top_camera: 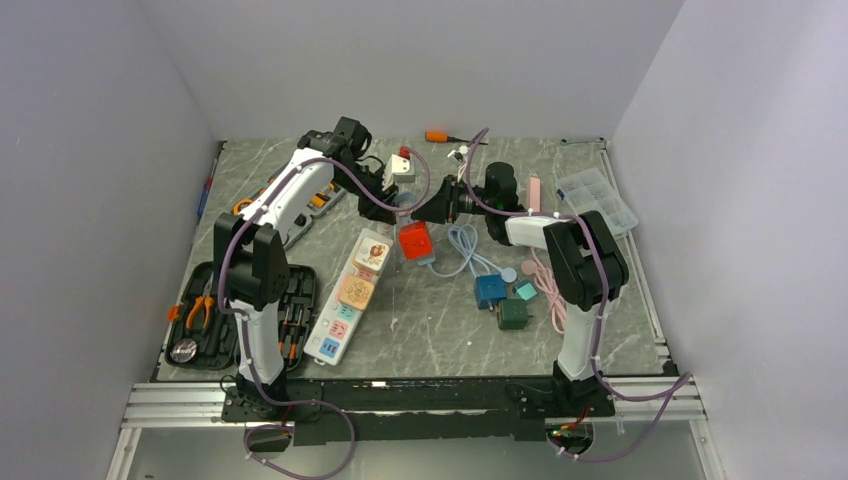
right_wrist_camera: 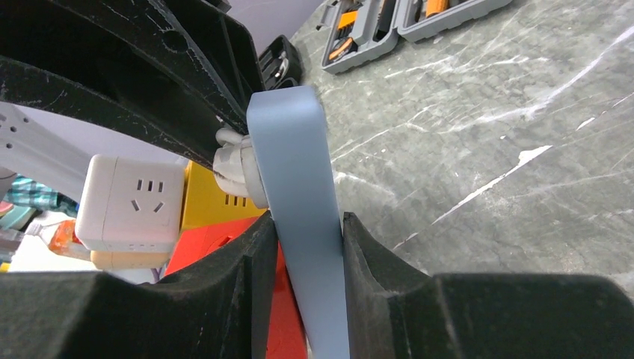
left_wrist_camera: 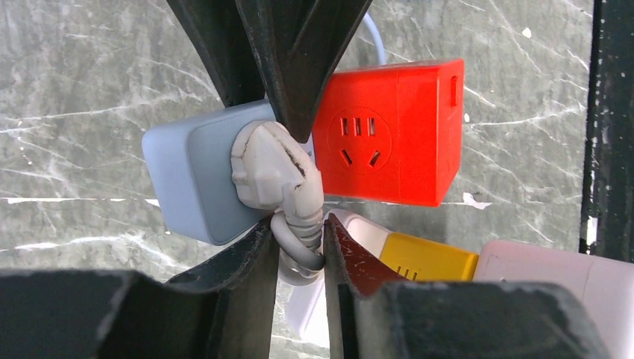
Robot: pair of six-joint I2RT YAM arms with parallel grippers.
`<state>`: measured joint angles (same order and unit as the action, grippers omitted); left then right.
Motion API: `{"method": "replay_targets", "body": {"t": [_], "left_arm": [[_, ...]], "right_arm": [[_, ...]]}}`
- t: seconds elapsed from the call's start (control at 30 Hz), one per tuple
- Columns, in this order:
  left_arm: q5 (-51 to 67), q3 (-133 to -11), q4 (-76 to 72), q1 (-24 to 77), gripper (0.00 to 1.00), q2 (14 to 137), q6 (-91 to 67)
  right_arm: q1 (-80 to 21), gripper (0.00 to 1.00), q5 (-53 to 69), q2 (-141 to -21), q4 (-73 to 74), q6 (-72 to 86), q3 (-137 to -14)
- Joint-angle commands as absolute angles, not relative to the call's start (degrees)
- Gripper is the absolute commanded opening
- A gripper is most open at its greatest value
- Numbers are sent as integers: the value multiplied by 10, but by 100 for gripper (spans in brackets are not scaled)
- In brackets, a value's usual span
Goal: Pull the plug off the socket
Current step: Remove the plug from the socket.
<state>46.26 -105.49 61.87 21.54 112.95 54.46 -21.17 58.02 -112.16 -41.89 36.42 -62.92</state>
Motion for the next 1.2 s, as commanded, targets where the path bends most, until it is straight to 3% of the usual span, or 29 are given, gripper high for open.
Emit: {"method": "replay_targets", "body": {"t": [0.0, 0.47, 0.97, 1.17], "left_arm": [[575, -1102, 688, 233, 29, 1139, 591], [594, -1093, 680, 232, 0, 1137, 582], [663, -1156, 890, 230, 0, 1155, 797], [661, -1130, 901, 231, 0, 1143, 826]], "right_arm": [[-229, 0, 580, -1065, -477, 374, -640], [-229, 0, 507, -1002, -389, 294, -644], [-210, 0, 363, -1076, -321, 245, -690], [-195, 0, 290, -1102, -310, 243, -699]]}}
